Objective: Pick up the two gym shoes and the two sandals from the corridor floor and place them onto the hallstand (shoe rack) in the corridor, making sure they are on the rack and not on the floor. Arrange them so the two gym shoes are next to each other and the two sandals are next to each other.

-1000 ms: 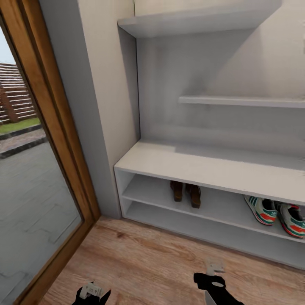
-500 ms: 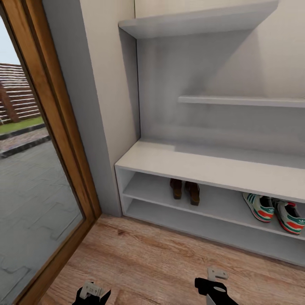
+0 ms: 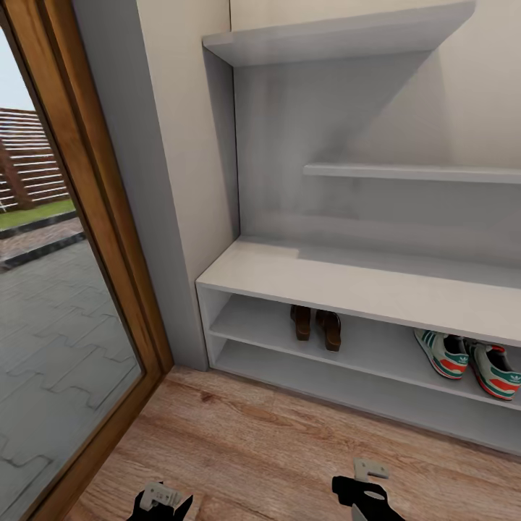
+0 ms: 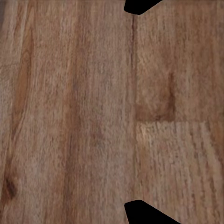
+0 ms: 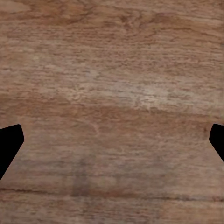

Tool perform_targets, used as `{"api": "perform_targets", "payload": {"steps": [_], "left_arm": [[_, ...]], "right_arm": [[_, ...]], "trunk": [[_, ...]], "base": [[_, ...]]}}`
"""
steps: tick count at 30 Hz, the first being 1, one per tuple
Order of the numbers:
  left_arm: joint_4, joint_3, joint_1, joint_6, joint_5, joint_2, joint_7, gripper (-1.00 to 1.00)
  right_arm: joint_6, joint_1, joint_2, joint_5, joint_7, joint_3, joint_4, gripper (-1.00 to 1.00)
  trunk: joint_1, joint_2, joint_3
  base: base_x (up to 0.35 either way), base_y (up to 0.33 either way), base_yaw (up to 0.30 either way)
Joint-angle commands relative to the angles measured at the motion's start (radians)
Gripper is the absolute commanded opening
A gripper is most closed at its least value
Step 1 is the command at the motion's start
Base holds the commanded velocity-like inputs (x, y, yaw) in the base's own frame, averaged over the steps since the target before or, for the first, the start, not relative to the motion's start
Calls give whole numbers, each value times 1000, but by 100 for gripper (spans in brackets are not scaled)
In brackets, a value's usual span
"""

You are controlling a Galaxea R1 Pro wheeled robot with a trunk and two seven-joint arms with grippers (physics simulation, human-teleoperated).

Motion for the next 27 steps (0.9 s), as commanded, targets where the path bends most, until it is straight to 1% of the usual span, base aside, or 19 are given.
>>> {"api": "perform_targets", "payload": {"steps": [1, 4, 8, 11, 27], "left_arm": [[1, -8, -1, -2, 11, 0, -4, 100], [1, -8, -1, -2, 10, 0, -4, 100], [1, -8, -1, -3, 10, -3, -4, 100], [1, -8, -1, -2, 10, -8, -4, 100], [1, -8, -1, -3, 10, -14, -4, 100]], "right_arm": [[2, 0, 1, -2, -2, -4, 0, 100], [2, 0, 0, -2, -2, -4, 28, 100], [2, -1, -1, -3, -2, -5, 123, 100], [2, 0, -2, -4, -2, -5, 158, 100], [2, 0, -1, -5, -2, -4, 176, 100]], "trunk": [[0, 0, -1], [0, 0, -1], [0, 0, -1], [0, 0, -1], [0, 0, -1]], "base": [[0, 0, 0], [0, 0, 0], [0, 0, 0], [0, 0, 0], [0, 0, 0]]}}
